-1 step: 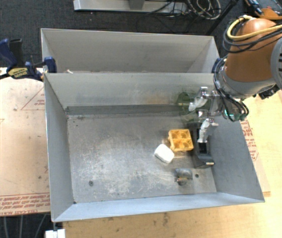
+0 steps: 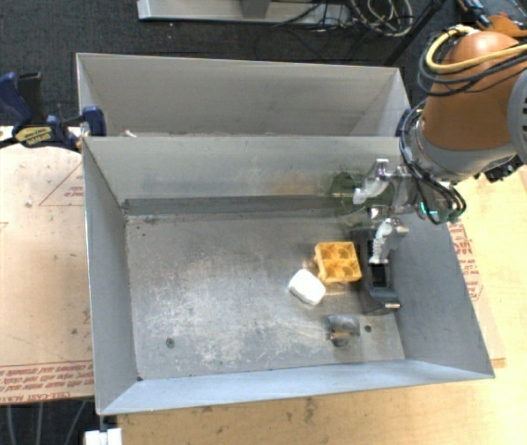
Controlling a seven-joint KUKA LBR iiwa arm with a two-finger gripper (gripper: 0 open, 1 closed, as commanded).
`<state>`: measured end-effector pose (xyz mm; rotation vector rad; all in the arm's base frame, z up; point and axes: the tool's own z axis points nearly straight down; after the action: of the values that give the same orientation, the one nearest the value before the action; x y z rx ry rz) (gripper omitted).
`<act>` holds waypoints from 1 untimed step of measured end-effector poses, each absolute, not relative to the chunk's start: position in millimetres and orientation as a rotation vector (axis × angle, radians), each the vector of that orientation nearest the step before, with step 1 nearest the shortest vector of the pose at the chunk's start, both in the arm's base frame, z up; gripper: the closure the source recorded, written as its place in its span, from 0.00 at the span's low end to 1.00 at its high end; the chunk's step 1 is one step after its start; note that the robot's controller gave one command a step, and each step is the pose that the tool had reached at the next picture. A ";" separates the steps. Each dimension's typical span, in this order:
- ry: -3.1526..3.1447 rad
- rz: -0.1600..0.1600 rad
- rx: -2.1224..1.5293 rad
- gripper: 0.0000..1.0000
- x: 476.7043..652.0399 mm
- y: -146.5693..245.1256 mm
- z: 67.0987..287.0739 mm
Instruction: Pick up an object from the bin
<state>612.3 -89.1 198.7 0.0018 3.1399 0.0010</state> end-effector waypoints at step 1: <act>3.132 -0.001 -0.063 0.00 596.6 -82.5 157.2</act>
Offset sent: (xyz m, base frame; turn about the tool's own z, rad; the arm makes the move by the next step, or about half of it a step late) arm -0.0116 0.0350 -0.1287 -0.3806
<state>596.6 -82.5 157.2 -0.0627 3.1316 -0.0009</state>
